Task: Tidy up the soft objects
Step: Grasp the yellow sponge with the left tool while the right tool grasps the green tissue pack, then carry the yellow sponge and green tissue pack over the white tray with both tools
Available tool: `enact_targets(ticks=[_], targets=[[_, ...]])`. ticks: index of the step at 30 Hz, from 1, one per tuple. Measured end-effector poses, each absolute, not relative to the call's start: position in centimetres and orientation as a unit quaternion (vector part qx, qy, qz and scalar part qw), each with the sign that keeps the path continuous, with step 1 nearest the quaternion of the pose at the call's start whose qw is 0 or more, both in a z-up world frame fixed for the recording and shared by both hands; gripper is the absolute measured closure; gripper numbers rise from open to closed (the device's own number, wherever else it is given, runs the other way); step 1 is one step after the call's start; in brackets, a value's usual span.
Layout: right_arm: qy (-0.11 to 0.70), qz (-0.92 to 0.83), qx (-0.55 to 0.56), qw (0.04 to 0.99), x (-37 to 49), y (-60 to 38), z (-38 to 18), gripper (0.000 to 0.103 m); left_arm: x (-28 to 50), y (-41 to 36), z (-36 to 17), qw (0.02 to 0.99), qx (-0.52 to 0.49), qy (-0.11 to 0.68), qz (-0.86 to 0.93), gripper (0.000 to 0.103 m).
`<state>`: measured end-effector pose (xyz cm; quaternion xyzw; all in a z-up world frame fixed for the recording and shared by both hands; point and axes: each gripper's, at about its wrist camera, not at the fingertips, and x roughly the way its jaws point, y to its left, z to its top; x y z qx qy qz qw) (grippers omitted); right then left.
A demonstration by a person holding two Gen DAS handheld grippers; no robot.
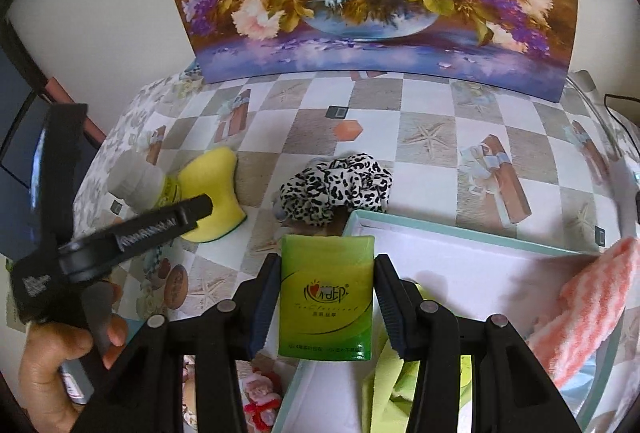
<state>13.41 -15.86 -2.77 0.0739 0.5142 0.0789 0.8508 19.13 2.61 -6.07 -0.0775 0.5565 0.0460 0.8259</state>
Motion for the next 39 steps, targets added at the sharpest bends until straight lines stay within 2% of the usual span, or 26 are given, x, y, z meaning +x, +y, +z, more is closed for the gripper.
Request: enact_targets(ticks=[4,12,21,29,39], targets=[[0.516,0.078,0.079,0.849,13.5,-16.1,-3.0,0.053,19.3,2.9,-7.0,0.822,-0.094,0.559,0.051,0.032],[0.516,0.074,0.082,0.849,13.4,-16.4,-2.9,0.053,19.0,3.4,-7.8,0.82,-0.111,0.559,0.053,0.062],[0.519,0.071,0.083,0.848,13.3,-16.5,-2.8,0.053,18.7,3.2,-7.2,0.825,-0.111,0.553,0.036,0.087],[0.517,0.065,0.083,0.85,13.0,-16.9,-2.2,0.053,18.1,2.2,-5.9,0.829,-0.115,0.547,0.015,0.092],[0.504,0.05,0.101,0.856,11.4,-18.9,-0.1,0.053,16.1,0.5,-1.7,0.847,-0.111,0.52,-0.014,0.093]])
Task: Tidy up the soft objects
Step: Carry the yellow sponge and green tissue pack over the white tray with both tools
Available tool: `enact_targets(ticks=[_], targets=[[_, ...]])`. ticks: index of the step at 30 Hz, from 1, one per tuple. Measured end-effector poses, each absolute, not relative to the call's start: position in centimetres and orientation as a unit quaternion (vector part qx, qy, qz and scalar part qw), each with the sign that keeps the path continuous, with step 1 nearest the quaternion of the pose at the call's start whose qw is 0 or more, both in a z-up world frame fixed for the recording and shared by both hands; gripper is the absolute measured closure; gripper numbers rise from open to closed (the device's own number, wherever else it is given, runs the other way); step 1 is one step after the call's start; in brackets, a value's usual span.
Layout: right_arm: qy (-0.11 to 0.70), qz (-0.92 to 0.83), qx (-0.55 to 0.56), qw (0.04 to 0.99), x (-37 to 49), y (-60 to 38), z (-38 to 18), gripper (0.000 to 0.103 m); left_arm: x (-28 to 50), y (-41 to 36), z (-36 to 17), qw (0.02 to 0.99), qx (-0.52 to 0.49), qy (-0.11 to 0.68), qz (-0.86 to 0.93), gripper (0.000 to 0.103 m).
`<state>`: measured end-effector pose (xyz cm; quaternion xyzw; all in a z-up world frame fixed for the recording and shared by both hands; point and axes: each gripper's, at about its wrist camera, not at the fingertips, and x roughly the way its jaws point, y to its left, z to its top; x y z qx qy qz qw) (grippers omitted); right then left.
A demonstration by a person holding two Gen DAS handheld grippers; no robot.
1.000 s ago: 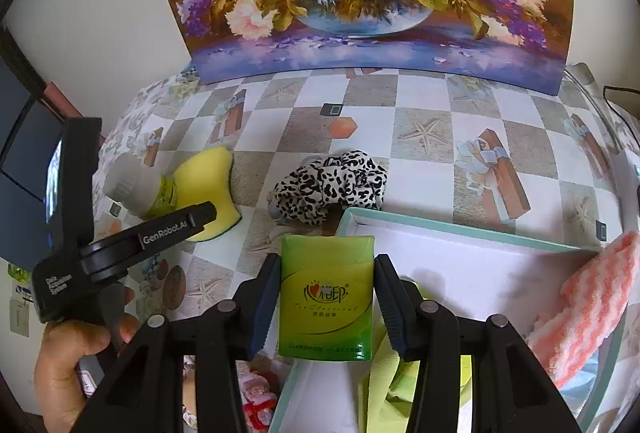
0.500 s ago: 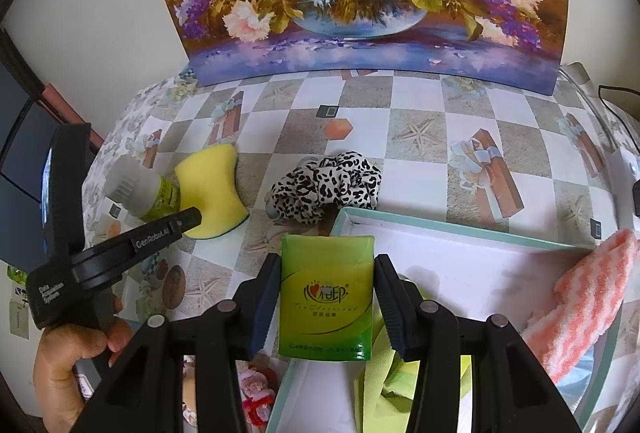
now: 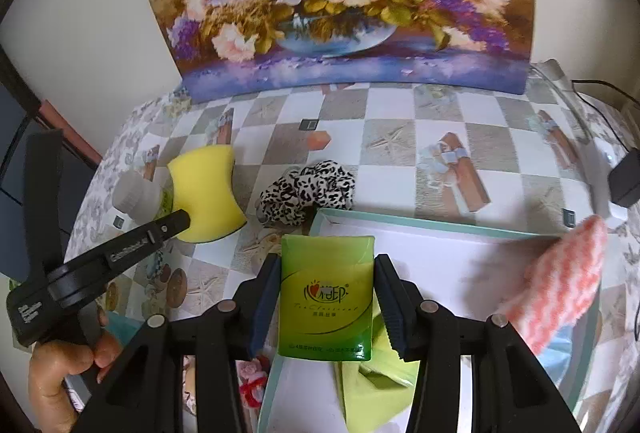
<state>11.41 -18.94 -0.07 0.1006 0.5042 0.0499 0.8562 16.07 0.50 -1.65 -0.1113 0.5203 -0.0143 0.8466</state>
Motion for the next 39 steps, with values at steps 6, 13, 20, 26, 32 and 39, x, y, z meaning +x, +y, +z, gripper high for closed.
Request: enact_targets(ticks=[6,13,20,26,32,39], targets=[[0.488,0.027,0.103,0.866,9.5,-20.6,2.3,0.053,14.1,-1.3,2.8,0.871,-0.085,0.482,-0.036,0.093],[0.471,-0.01,0.098,0.876,7.3,-23.2,4.5,0.053,11.6,-4.6,6.5,0.886,-0.059,0.453,-0.082,0.093],[0.468,-0.067,0.108,0.874,5.2,-27.6,5.5,0.053,10.2,-8.2,6.2,0.875,-0.043,0.465,-0.129,0.092],[0.481,-0.127,0.114,0.86,4.3,-32.3,5.1,0.053,9.4,-11.5,5.0,0.862,-0.015,0.48,-0.163,0.092],[0.516,-0.17,0.129,0.83,3.7,-35.5,2.4,0.053,9.5,-13.5,1.9,0.839,-0.002,0.517,-0.171,0.092],[0.576,-0.171,0.141,0.787,4.0,-36.6,-2.8,0.053,10.0,-14.1,-1.8,0.816,0.013,0.557,-0.151,0.092]])
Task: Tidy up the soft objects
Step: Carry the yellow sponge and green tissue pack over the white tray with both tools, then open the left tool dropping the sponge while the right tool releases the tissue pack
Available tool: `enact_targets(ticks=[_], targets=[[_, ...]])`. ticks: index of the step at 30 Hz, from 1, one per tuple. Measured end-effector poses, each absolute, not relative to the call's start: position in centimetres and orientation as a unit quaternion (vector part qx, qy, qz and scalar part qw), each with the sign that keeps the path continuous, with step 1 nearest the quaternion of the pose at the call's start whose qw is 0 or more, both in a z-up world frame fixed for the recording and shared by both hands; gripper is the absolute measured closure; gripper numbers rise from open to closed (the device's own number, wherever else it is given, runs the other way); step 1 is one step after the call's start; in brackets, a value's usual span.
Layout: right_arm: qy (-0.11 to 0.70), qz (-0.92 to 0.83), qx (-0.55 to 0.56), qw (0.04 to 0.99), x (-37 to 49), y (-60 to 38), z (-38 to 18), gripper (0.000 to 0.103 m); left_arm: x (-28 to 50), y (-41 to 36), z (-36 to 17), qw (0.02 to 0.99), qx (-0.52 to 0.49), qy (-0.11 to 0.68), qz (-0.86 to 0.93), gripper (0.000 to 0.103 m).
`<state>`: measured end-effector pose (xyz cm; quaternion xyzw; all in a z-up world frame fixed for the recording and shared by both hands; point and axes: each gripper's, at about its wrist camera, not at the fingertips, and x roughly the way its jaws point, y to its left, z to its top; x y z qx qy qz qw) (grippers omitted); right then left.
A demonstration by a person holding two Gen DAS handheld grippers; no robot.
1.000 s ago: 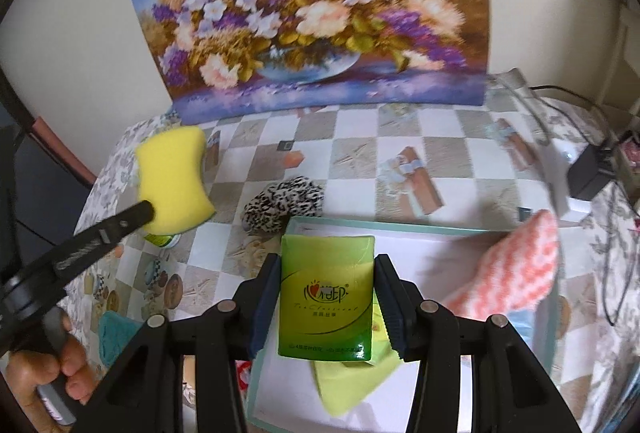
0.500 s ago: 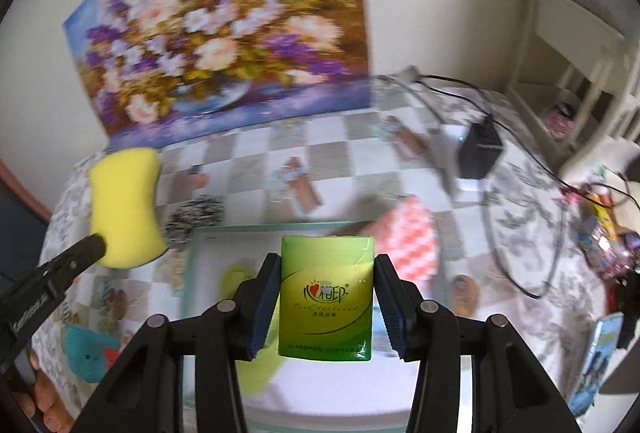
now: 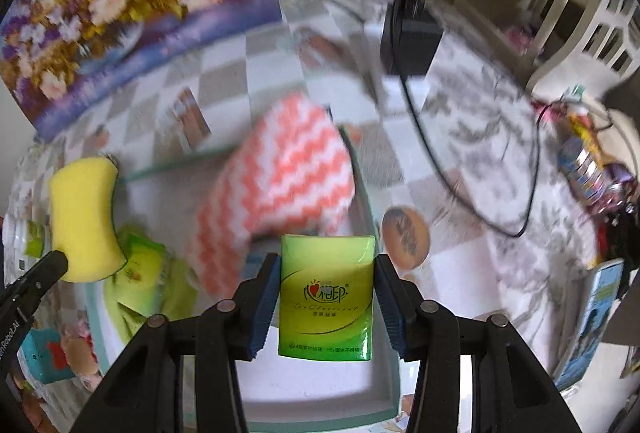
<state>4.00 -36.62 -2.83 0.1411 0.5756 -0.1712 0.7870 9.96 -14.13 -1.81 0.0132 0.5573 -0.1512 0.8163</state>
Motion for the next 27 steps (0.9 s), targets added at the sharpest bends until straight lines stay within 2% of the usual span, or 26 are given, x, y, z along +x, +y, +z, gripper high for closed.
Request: enact_targets(ticks=[12,20,22,24,25,27], targets=[[0.613,-0.168,0.148,0.758,3.8,-36.7,-6.4,0.053,10.9,-13.1,-5.5,0.794,0.017,0.596,-0.116,0.092],[0.609,-0.17,0.139,0.762,4.1,-36.3,-5.3,0.049,10.9,-13.0,-5.1,0.785,0.021,0.606,-0.124,0.091],[0.607,-0.173,0.133,0.764,4.3,-36.2,-4.8,0.045,10.9,-12.9,-4.8,0.784,0.019,0.608,-0.126,0.087],[0.601,-0.176,0.129,0.769,4.3,-36.0,-4.0,0.045,10.9,-12.6,-4.2,0.788,0.016,0.602,-0.127,0.067],[0.598,-0.176,0.127,0.771,4.3,-35.9,-3.6,0.045,10.9,-12.5,-3.8,0.791,0.016,0.598,-0.128,0.062],[0.591,-0.175,0.121,0.778,4.4,-35.6,-2.8,0.045,10.8,-12.5,-3.0,0.798,0.02,0.589,-0.13,0.058]])
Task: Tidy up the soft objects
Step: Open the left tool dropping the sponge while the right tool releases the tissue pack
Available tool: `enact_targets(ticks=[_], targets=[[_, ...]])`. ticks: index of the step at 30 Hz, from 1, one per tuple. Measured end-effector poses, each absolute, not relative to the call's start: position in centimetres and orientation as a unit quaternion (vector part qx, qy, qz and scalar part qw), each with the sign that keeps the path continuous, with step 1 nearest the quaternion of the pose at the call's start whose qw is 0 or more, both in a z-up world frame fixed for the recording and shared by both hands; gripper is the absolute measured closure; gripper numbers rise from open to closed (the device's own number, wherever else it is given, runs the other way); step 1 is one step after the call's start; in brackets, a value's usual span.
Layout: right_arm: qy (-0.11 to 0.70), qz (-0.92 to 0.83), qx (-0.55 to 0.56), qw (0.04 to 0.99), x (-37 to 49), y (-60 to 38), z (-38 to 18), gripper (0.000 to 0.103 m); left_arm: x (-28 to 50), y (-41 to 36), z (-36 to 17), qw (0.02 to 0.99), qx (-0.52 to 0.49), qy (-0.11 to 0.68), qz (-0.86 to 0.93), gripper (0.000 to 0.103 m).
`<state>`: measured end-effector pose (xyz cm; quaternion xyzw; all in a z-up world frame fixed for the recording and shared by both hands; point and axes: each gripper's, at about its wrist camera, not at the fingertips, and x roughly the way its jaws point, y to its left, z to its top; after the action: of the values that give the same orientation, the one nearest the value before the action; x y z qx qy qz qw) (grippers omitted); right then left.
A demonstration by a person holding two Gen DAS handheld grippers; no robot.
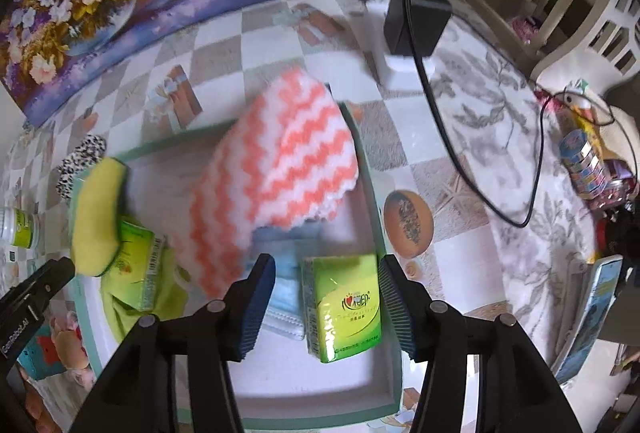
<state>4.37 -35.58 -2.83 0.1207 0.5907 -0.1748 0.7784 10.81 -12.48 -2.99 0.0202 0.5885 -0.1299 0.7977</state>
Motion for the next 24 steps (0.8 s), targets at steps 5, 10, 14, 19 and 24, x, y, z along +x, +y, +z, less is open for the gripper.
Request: enact_targets(ticks=[5,10,14,19,24], targets=[[0.575,-0.145,0.117,0.797,5.2,-34.1,-1.8,0.043,11.0,-11.6,-2.0,0.81,0.016,0.575,-0.115,0.036],[0.572,-0.105,0.107,0.806,5.7,-31.5,-1.8,0.036,11.5,-10.0,-2.1,0.814,0.012,0.574,-0.085,0.027],[0.569,-0.096,0.09,0.812,6.0,-29.8,-1.5,0.023,11.7,-8.8,-2.2,0.82,0.002,0.569,-0.065,0.016],[0.565,-0.102,0.081,0.815,6.4,-29.6,-1.6,0.0,11.5,-7.5,-1.9,0.832,-0.023,0.552,-0.052,0.0],[0.558,-0.105,0.083,0.819,6.1,-29.7,-1.1,0.0,11.0,-6.7,-1.3,0.838,-0.034,0.542,-0.047,0.0]])
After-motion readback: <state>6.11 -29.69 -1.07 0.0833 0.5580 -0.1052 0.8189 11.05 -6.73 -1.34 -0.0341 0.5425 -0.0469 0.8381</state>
